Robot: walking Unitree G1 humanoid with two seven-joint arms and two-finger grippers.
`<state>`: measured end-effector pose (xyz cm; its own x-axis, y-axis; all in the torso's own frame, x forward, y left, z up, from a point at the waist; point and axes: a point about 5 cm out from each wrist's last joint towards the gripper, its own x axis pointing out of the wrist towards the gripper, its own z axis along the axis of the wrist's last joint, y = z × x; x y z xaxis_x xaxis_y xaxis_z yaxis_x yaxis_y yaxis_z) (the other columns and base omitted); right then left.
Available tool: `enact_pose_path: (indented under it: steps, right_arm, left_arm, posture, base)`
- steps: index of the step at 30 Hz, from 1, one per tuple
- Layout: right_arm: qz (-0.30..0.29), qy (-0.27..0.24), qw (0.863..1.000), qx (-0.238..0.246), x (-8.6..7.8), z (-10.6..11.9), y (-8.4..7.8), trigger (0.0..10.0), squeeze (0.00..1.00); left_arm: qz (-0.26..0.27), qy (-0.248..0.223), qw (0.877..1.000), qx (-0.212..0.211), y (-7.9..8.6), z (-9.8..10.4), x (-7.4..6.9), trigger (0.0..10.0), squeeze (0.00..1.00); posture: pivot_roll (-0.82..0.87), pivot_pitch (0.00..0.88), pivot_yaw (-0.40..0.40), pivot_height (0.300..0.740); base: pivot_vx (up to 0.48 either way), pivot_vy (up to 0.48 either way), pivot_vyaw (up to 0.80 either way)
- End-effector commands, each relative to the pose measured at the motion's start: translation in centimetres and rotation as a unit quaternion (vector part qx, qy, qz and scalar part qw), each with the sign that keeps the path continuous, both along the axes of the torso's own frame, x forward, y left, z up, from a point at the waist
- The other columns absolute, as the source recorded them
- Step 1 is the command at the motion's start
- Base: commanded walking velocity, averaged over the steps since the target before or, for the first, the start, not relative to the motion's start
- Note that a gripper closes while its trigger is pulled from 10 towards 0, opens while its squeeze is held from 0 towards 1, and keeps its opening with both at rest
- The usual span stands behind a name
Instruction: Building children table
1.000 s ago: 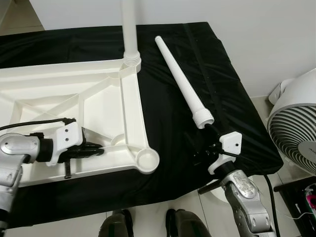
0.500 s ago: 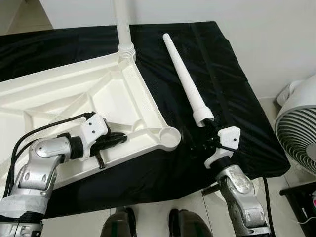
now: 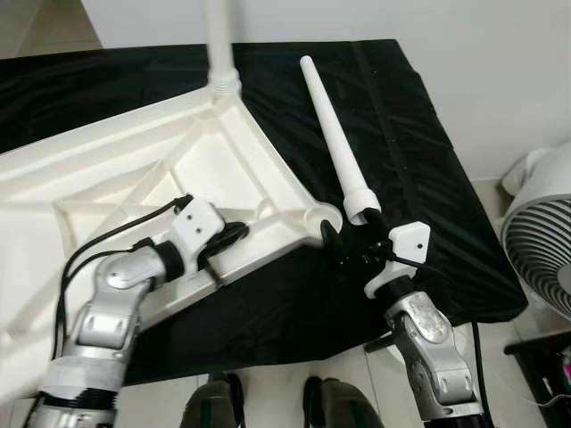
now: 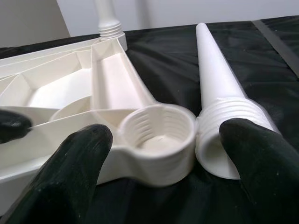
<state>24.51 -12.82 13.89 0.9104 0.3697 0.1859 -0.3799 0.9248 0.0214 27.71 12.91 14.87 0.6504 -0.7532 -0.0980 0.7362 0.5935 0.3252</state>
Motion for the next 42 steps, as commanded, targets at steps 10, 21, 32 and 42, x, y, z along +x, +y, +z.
enact_pose_path:
  steps: [10,21,32,42]
  right_arm:
    - [0.004,0.019,1.000,0.004,0.0,-0.8,0.2,10.0,0.00]
    - [0.004,-0.005,1.000,0.023,0.1,0.2,0.4,10.0,0.00]
    - [-0.036,-0.084,0.995,0.048,1.9,4.7,-1.3,10.0,0.00]
    - [-0.111,-0.068,0.990,0.059,4.1,4.4,-3.8,10.0,0.00]
  left_arm:
    - [-0.052,0.043,0.998,-0.003,-1.5,-0.5,-0.7,10.0,1.00]
    - [-0.038,0.020,0.999,-0.014,-1.5,1.5,0.4,10.0,0.00]
    - [0.007,-0.010,0.997,-0.074,-2.6,4.7,2.8,10.0,0.00]
    - [0.029,0.076,0.995,-0.056,-4.2,2.7,2.0,10.0,0.00]
  posture:
    - [-0.04,0.167,-0.002,0.740]
    - [-0.04,0.153,-0.007,0.740]
    - [-0.05,0.112,-0.002,0.740]
    - [-0.03,0.067,0.007,0.740]
  base:
    - [0.000,0.000,0.00]
    - [0.000,0.000,0.00]
    - [0.000,0.000,0.00]
    - [0.000,0.000,0.00]
